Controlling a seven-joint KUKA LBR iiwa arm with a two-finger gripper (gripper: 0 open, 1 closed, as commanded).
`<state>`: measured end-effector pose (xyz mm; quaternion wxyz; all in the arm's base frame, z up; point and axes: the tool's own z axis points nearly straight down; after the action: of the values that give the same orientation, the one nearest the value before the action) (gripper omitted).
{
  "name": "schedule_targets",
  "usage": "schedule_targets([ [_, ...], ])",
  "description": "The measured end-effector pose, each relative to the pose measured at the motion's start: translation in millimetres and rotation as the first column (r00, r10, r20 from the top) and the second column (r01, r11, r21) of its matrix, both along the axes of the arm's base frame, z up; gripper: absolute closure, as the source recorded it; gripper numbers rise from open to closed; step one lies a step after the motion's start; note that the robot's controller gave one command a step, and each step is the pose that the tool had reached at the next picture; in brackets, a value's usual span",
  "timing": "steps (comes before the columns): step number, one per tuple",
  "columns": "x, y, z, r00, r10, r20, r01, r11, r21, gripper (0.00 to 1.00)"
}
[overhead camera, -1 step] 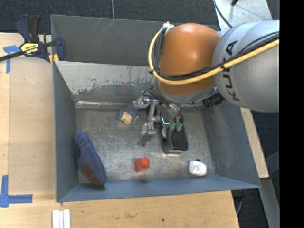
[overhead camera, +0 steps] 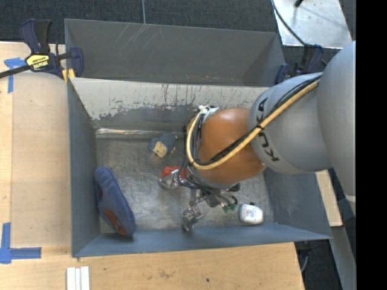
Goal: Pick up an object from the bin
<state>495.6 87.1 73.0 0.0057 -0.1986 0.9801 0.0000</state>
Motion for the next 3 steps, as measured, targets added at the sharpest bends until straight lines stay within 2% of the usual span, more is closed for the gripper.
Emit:
schedule_targets([
  [1, -12.5, -26, 28, 0.923, 0.384, -0.007, -0.384, 0.924, -0.003, 0.00],
  [2, 70.9, -113, 30, 0.740, 0.673, -0.013, -0.673, 0.740, -0.005, 0.00],
  [3, 131.9, -161, 6, 0.559, 0.829, -0.011, -0.829, 0.559, 0.007, 0.00],
])
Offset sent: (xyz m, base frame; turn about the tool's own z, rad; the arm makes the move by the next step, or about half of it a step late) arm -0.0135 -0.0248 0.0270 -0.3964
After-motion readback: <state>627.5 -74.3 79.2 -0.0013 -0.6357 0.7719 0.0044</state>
